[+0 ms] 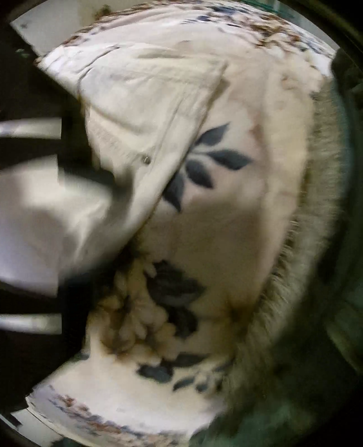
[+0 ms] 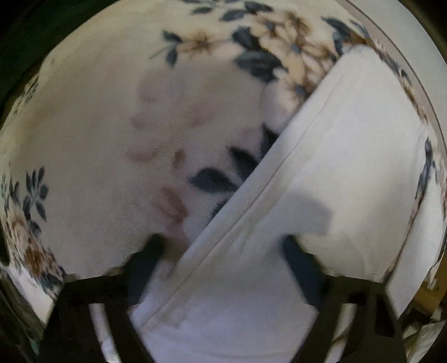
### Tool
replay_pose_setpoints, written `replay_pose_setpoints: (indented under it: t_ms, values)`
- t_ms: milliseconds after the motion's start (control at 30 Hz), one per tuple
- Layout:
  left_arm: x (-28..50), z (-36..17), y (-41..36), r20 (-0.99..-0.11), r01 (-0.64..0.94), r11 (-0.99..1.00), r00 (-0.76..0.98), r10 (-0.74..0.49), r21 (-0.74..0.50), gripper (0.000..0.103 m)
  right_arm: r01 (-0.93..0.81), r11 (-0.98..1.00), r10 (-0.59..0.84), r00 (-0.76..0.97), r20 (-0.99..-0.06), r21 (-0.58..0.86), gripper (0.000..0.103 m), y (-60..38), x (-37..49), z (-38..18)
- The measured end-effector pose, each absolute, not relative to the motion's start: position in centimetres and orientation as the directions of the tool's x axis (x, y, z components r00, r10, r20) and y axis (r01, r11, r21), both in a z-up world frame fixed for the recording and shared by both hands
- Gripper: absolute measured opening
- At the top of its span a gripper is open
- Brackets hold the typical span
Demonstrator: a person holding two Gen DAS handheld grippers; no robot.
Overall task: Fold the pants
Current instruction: 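Grasp the white pants' leg hems with both grippers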
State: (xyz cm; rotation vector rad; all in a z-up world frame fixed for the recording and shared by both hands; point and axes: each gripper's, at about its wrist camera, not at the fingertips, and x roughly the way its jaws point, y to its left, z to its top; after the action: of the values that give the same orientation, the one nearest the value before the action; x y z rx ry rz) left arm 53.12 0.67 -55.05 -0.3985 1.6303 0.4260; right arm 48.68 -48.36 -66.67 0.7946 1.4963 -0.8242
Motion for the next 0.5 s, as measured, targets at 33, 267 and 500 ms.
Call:
replay_pose_setpoints:
  t_ms: [33,267,500]
  values:
    - [52.6,-54.0,1.0,-0.997,-0.490,0.872,-0.070,-0.024,0.013,0.015,0.853,0.520,0.017,-0.068,-0.998,-0.049,0.044,-48.1,48.8,-66.5]
    - [45.4,-45.3,3.4,-0.981,-0.467,0.863,0.119,-0.153,-0.192,0.003,0.835,0.550,0.010,0.027,-1.000,0.028,0.005,-45.6,47.3,-63.1]
    - [33.9,-36.7,7.4,-0.937,-0.416,0.854,0.281,-0.207,-0.313,0.003,0.787,0.603,0.000,0.165,-0.986,0.131,0.005,-43.9,40.2,-56.7]
